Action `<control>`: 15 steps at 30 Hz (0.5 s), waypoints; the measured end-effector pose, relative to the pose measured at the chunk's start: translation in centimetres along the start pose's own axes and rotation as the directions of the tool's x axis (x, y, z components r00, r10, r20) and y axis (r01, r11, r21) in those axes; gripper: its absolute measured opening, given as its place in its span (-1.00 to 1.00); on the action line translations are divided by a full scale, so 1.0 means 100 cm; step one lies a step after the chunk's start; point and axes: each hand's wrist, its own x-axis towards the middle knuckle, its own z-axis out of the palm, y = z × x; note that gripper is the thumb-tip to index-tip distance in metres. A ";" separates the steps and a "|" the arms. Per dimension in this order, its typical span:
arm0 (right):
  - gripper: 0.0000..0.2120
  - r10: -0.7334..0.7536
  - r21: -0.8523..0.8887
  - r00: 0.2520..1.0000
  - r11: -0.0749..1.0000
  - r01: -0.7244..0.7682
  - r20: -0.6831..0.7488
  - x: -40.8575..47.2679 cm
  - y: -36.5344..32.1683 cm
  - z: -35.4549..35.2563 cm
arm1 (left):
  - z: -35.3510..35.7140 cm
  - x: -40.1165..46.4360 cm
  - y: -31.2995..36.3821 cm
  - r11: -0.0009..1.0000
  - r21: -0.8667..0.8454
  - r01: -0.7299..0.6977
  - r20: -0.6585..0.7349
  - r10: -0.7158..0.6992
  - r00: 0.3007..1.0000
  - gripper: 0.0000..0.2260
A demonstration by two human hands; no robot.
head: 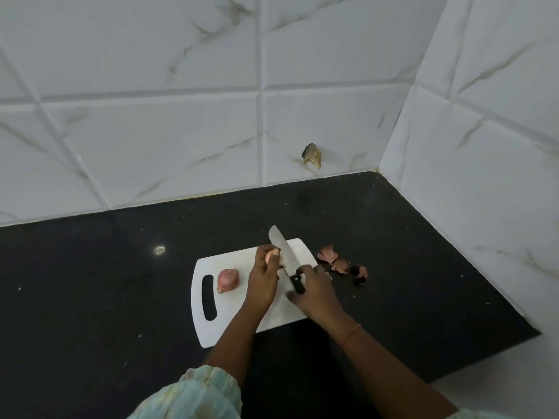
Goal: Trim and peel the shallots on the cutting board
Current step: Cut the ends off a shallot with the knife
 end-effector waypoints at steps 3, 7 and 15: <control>-0.62 -0.073 -0.060 0.997 0.996 0.071 -0.032 -0.003 0.005 0.006 | -0.002 -0.004 -0.007 0.999 0.043 0.029 -0.002 -0.029 1.000 -0.82; -0.80 -0.074 -0.036 0.993 0.997 0.071 -0.089 0.003 0.008 -0.001 | -0.001 0.004 -0.009 0.994 0.108 -0.019 0.017 0.017 1.000 -0.76; -0.77 0.162 0.302 0.979 0.946 -0.118 -0.125 0.007 0.017 -0.009 | -0.007 0.017 -0.021 0.955 0.266 -0.134 0.055 0.124 0.991 -0.64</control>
